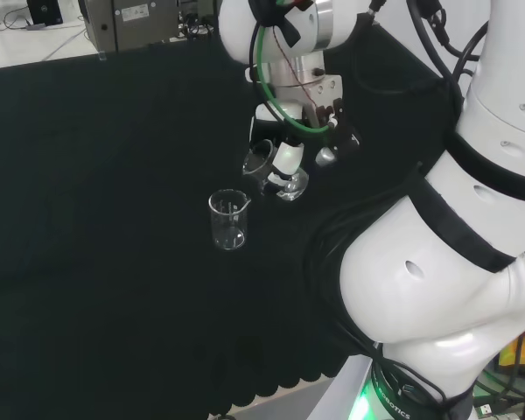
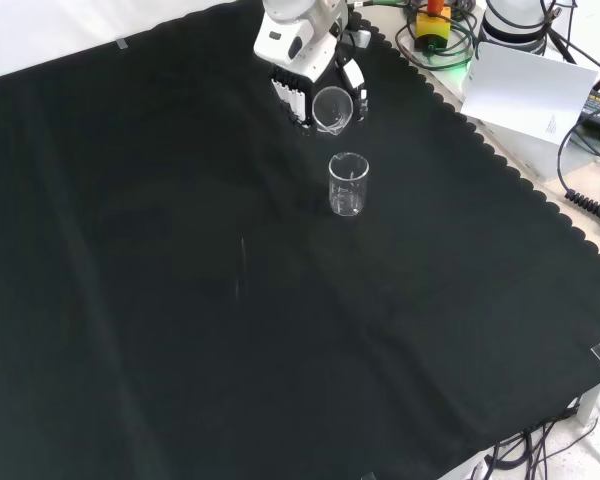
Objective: Pour the water from the handheld beaker into the one on the table.
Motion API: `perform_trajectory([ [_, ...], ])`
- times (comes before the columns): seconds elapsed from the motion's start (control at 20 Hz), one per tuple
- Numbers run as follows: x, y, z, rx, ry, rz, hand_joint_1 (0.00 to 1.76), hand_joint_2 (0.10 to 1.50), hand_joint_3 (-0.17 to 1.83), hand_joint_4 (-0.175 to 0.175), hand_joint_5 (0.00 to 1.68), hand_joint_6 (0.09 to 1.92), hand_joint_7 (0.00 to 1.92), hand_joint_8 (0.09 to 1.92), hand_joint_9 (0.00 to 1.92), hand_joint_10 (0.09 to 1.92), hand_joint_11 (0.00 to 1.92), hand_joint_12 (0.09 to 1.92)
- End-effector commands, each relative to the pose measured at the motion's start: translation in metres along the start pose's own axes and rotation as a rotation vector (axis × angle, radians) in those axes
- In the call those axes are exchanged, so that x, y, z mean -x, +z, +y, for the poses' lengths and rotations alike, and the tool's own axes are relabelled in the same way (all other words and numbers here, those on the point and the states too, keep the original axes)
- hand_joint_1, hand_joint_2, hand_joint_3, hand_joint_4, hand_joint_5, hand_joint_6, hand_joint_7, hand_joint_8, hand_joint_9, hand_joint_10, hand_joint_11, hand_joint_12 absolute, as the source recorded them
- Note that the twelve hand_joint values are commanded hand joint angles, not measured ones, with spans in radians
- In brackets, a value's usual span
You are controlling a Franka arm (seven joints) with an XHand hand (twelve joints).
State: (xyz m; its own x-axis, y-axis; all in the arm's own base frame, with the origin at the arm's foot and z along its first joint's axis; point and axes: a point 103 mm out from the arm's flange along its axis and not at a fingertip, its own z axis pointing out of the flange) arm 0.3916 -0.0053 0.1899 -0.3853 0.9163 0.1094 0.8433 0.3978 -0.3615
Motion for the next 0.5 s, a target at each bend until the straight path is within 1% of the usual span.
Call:
perform_trajectory([
  [0.05, -0.0031, 0.0058, 0.0081, -0.129, 0.020, -0.076, 1.33, 0.54, 0.75, -0.175, 1.43, 0.39, 1.50, 0.31, 1.80, 0.09, 1.46, 0.65],
  [0.5, -0.0092, 0.0094, 0.0122, -0.204, 0.034, -0.138, 1.33, 0.54, 0.77, -0.175, 1.40, 0.47, 1.46, 0.42, 1.80, 0.09, 1.46, 0.67],
])
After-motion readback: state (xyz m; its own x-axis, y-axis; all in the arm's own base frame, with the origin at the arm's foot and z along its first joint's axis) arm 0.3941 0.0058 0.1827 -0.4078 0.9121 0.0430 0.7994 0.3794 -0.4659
